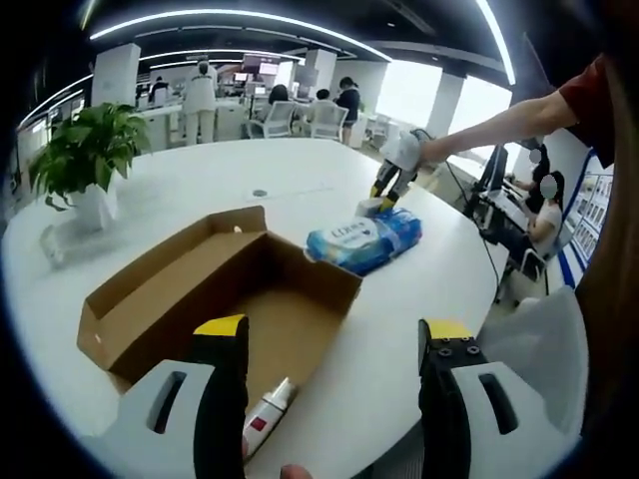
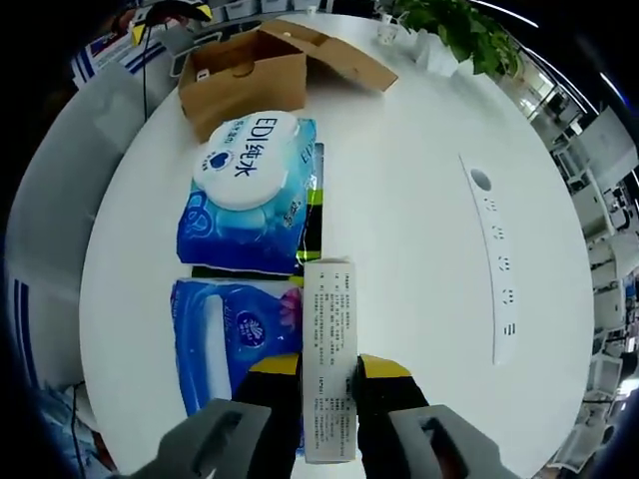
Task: Operate the shoe box by opening the lid, removing the specified soft item, and placing it in the target area until the item is outside and the box remains undamaged.
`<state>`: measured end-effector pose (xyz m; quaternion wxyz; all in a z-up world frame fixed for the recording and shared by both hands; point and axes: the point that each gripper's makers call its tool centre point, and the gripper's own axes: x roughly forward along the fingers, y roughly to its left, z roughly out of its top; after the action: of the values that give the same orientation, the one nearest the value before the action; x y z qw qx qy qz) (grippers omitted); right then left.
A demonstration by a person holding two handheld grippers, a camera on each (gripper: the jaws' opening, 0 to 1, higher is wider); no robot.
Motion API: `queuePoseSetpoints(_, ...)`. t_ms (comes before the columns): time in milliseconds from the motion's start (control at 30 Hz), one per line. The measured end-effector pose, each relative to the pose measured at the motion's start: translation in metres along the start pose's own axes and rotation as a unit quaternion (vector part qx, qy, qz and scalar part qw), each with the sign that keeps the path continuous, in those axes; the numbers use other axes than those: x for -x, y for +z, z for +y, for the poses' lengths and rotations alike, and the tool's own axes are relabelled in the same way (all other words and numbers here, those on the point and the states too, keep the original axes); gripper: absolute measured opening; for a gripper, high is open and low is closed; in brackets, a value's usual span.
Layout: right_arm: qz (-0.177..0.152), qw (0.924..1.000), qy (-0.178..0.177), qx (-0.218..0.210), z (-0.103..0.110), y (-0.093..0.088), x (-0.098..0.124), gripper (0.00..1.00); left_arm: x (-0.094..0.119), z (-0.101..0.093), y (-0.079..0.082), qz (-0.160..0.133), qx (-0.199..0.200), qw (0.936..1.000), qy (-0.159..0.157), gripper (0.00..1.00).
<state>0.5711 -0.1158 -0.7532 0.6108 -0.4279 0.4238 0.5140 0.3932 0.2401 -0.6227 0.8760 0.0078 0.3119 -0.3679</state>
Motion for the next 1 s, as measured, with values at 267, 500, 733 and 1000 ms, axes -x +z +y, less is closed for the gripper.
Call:
queuePoseSetpoints(267,0.008,1.0,0.005,-0.001,0.004,-0.004,-0.002,0.16,0.0,0.001,-0.001,0.002,0.001,1.0,0.002,0.69)
queuePoseSetpoints(500,0.013,0.9999,0.008,0.004,0.006,-0.006,-0.001,0.16,0.001,0.002,-0.004,0.003,0.003,1.0,0.004,0.69)
queuePoseSetpoints(733,0.015,0.9998,0.008,-0.003,0.005,-0.008,-0.003,0.16,0.002,0.002,-0.005,0.004,0.004,1.0,0.005,0.69)
queuePoseSetpoints(1000,0.02,0.9998,0.008,-0.006,0.002,-0.009,-0.005,0.18,0.003,0.003,-0.002,0.001,0.003,1.0,0.006,0.69)
